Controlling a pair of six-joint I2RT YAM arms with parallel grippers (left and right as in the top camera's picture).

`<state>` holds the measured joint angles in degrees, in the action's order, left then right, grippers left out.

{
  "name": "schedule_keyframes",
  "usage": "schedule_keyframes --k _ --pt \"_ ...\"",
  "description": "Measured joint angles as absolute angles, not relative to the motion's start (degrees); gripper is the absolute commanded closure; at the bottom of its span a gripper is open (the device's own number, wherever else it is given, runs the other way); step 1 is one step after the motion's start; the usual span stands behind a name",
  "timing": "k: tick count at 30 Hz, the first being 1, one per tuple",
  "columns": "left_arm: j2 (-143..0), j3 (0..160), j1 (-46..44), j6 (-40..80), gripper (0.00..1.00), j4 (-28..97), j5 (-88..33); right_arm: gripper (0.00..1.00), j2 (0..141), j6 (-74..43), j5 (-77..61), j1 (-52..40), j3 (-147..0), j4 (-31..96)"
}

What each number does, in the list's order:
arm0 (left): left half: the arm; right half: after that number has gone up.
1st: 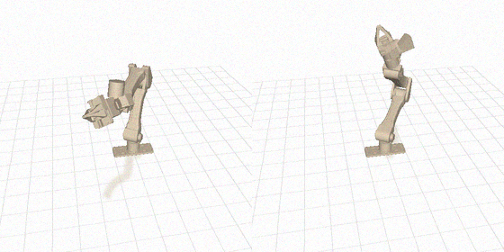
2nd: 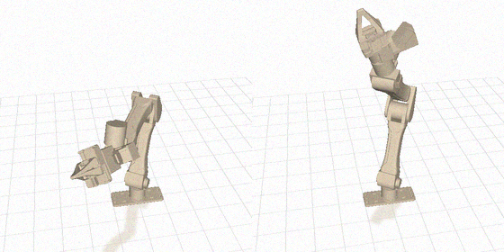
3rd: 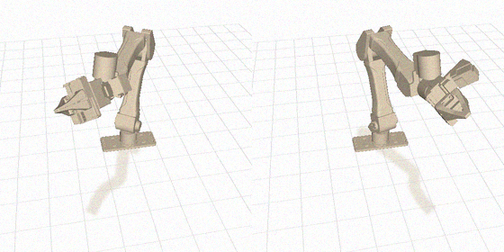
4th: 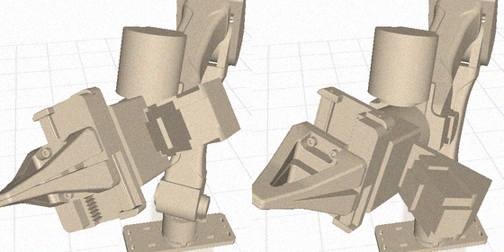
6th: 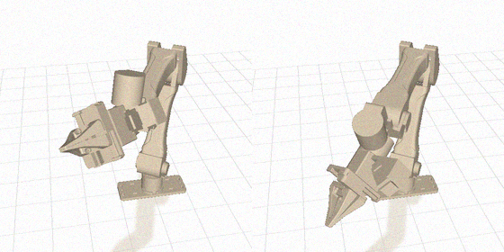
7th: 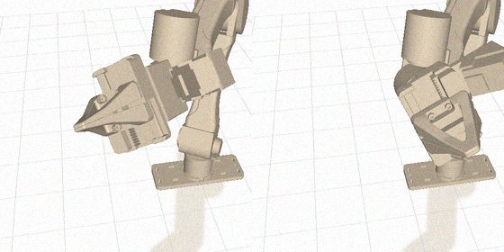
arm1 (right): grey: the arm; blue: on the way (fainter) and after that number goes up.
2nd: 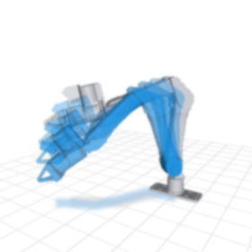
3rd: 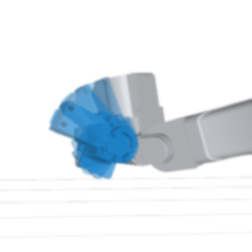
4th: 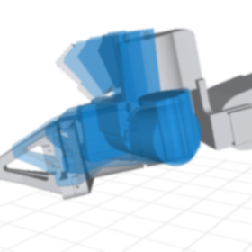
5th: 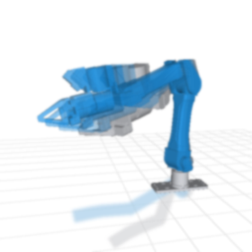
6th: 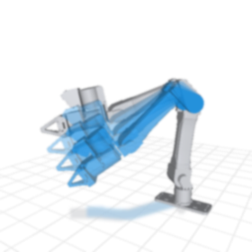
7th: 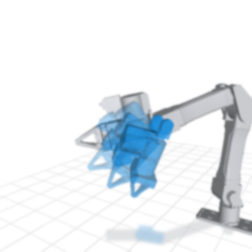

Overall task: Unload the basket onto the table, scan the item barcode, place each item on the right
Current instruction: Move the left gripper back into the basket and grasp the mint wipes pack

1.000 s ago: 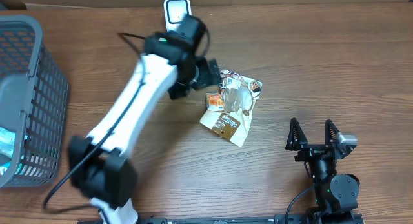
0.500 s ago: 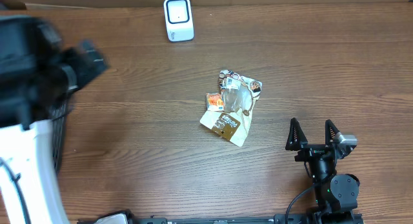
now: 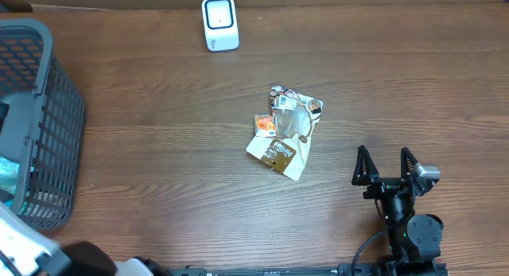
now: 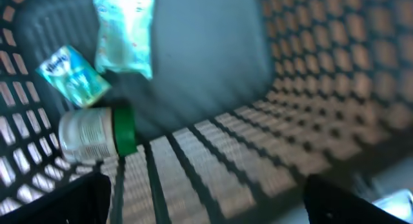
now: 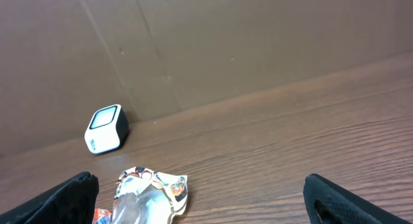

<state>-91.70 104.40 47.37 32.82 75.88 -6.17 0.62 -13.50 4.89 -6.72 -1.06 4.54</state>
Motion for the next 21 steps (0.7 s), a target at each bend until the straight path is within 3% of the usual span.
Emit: schedule_keyframes --k 21 --pt "-119.5 104.4 50.1 32.8 0.06 71.7 12.9 0.00 0.6 -13.5 4.9 -6.7 -1.1 4.5"
